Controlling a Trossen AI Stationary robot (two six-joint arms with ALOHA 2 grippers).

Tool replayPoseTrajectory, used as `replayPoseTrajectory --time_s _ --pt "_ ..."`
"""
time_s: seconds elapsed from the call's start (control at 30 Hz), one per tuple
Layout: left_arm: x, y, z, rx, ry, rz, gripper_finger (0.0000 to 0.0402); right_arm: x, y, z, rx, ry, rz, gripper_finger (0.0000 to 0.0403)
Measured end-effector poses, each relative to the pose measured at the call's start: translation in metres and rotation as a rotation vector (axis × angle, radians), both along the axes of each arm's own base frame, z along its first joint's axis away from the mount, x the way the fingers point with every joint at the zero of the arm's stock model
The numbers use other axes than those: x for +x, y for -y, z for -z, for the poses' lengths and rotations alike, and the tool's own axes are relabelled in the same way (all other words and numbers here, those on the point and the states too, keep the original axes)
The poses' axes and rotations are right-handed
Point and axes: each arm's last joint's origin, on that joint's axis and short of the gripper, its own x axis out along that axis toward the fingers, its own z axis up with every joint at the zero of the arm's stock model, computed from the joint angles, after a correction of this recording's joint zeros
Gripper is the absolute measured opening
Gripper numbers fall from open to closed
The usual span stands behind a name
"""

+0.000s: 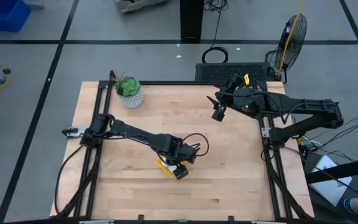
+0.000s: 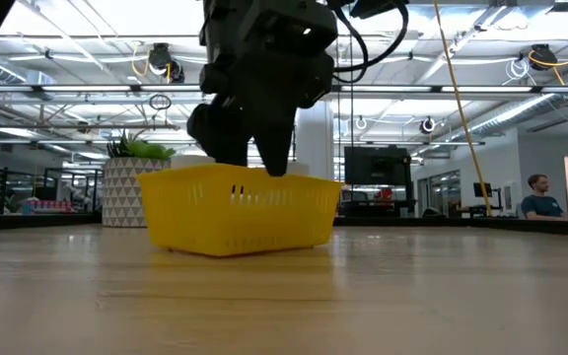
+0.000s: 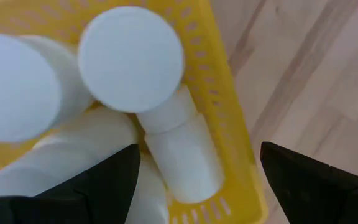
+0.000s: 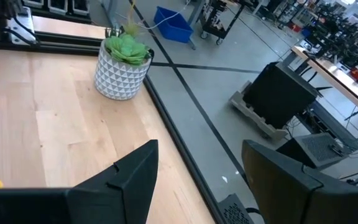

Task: Pick and place pill bottles into a basket
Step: Adjust the white medicine bottle in the yellow bin

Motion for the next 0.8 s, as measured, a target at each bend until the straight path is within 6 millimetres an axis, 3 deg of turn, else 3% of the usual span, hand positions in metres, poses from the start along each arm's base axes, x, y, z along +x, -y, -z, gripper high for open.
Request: replayPoseTrajectory --time_s 0.63,0.8 --pt "0.001 0.0 0.001 -0.092 -0.001 0.094 0.034 0.0 0.0 0.001 0.0 -0.009 0.0 0.0224" --pt "-0.001 -0.001 -0.012 -0.08 0.046 0.113 0.034 0.0 0.0 0.001 0.0 -0.009 0.0 0.0224"
